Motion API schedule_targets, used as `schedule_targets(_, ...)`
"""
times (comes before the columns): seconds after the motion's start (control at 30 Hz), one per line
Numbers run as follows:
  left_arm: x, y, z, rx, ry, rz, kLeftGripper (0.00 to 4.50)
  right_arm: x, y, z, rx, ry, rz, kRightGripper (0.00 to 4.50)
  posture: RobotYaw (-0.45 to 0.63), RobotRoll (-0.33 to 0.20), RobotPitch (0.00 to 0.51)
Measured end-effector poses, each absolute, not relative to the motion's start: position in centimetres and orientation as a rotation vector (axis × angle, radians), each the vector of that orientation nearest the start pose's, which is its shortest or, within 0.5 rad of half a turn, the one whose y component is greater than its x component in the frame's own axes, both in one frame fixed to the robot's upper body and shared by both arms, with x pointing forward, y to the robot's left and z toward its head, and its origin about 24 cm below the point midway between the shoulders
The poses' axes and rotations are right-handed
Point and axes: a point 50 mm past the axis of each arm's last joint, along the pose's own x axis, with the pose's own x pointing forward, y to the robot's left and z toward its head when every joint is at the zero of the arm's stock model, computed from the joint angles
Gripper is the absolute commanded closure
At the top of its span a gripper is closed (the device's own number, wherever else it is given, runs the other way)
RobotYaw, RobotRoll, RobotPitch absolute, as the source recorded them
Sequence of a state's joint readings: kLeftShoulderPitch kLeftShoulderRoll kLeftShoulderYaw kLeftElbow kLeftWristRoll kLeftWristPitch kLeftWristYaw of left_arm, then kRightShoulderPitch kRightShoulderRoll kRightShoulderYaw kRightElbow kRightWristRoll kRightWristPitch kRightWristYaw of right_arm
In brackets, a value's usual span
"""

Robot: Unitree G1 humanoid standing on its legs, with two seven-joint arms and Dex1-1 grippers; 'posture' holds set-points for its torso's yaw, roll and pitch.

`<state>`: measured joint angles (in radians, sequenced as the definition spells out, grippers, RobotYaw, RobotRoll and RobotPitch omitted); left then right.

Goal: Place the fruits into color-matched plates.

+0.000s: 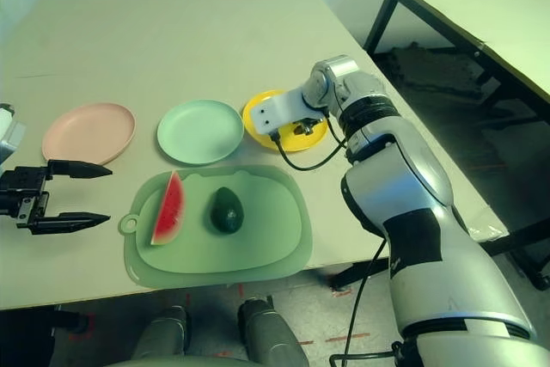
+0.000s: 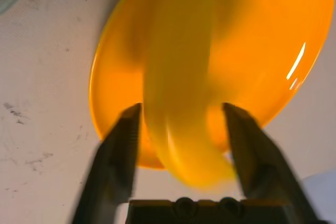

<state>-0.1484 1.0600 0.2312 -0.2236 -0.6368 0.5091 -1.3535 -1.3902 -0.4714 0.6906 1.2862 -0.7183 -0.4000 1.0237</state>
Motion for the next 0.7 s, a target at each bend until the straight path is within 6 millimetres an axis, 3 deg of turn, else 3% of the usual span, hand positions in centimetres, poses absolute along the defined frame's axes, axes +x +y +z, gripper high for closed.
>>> schedule_targets(0.03, 22.5, 25.8, 19.4, 0.338, 0.311, -1.244, 0.0, 40.4, -16.0, 19.2, -1.743, 0.576, 1.055, 0.03, 0.04, 0.0, 0.105)
schedule_targets(0.23, 22.6, 25.9, 19.5, 0.345, 0.308, -1.251, 0.0, 40.0, -15.9, 19.2, -1.775, 0.542, 1.133, 0.03, 0.02, 0.0, 0.111)
schedule_targets(0.37, 22.8, 26.3, 19.6, 0.349, 0.3, -1.249, 0.0, 39.2, -16.1, 20.6, -1.844, 0.48, 1.249, 0.03, 0.01, 0.0, 0.113)
schedule_targets(0.53, 22.9, 26.6, 20.0, 0.37, 0.267, -1.298, 0.0, 37.4, -15.0, 23.7, -1.943, 0.256, 1.457, 0.03, -0.01, 0.0, 0.112)
schedule_targets(0.7, 22.6, 26.9, 20.0, 0.371, 0.259, -1.379, 0.0, 34.9, -12.2, 26.3, -1.96, -0.053, 1.657, 0.03, -0.02, 0.0, 0.109)
